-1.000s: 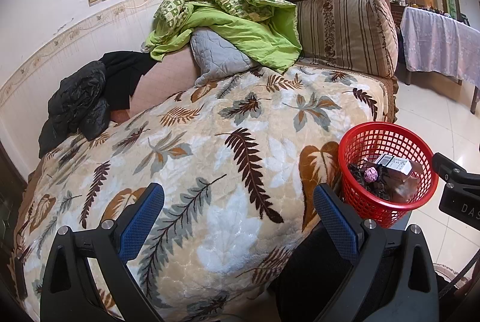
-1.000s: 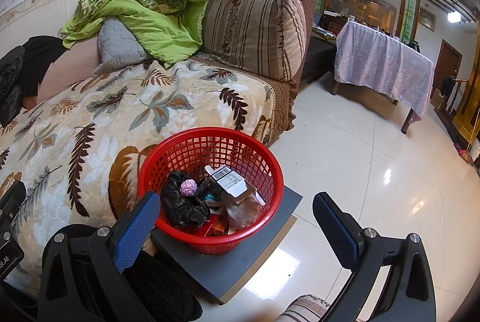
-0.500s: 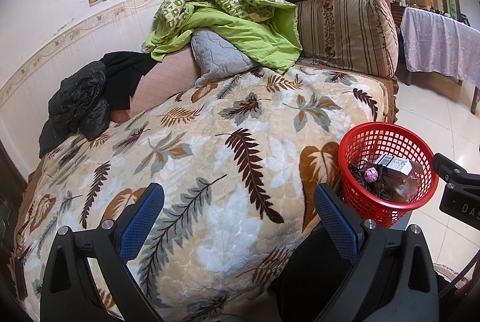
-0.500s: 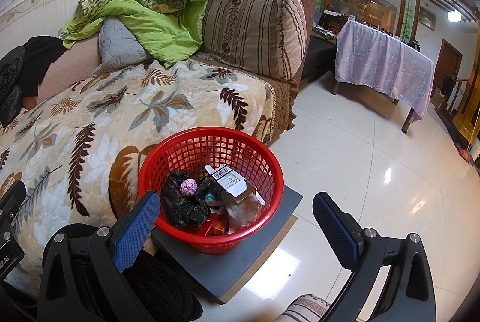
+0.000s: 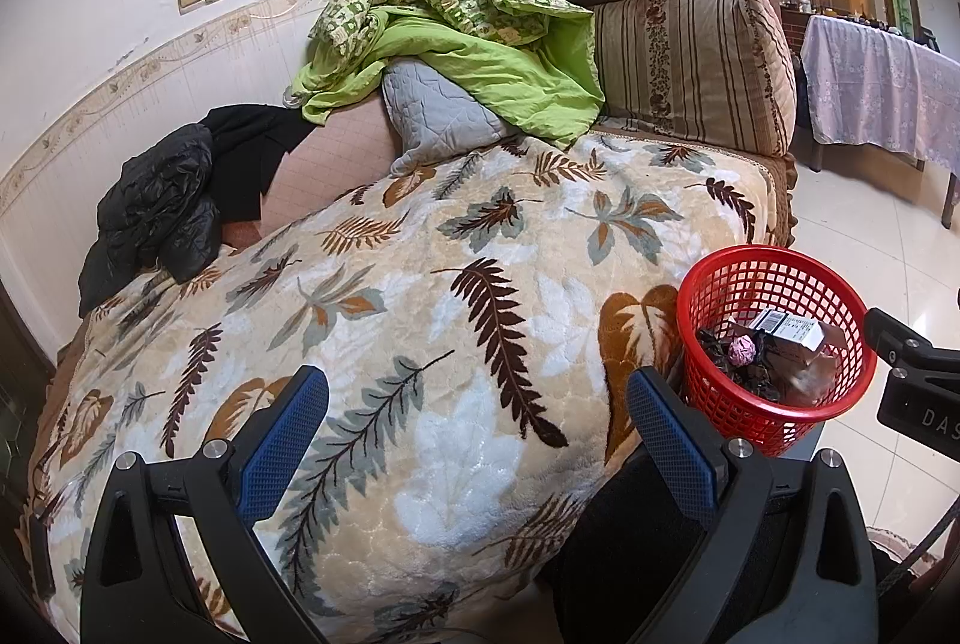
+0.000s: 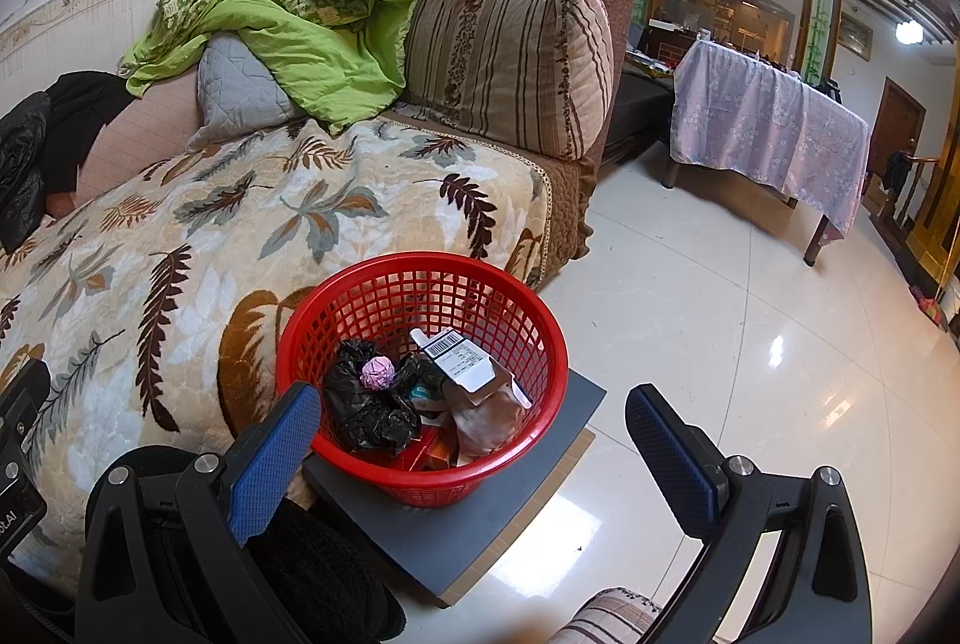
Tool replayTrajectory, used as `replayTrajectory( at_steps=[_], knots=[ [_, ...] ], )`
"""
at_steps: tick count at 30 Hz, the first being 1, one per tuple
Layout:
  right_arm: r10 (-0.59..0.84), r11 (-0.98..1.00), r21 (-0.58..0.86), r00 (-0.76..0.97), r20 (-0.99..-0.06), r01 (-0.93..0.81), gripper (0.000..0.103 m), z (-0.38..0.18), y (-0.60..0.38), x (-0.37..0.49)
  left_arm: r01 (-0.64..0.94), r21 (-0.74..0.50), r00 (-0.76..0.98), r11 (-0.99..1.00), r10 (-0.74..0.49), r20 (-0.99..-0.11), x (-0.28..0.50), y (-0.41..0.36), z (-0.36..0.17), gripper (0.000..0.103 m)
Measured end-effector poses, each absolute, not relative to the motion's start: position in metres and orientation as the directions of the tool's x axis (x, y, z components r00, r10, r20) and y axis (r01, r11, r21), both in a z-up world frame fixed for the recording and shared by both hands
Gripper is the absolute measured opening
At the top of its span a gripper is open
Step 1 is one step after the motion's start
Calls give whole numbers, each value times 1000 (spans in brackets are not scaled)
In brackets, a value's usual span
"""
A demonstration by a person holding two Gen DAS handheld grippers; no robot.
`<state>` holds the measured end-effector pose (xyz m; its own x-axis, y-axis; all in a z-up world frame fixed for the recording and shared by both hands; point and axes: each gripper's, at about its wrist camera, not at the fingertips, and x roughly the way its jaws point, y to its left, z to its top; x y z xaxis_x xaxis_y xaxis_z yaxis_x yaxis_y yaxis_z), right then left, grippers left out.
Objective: Collect trash
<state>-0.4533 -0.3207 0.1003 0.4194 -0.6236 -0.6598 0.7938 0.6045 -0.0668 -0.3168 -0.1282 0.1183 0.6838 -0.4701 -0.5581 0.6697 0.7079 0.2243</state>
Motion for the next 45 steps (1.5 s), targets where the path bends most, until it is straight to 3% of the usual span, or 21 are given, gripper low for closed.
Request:
replayTrajectory(
  at_steps=[30, 39, 45],
  knots=[
    [-612, 647, -99, 437, -659, 756, 103, 98, -317, -430, 666, 171, 659, 726, -465, -592, -308, -125, 114, 99],
    [-504, 773, -49, 564, -654, 633, 103, 127, -295, -328, 511, 35, 656, 859, -364, -661, -234, -66, 115, 99],
    [-372, 839, -49, 505, -778, 542, 103, 90, -266, -208, 381, -27, 616, 924, -276, -738, -166, -24, 97, 99]
  ],
)
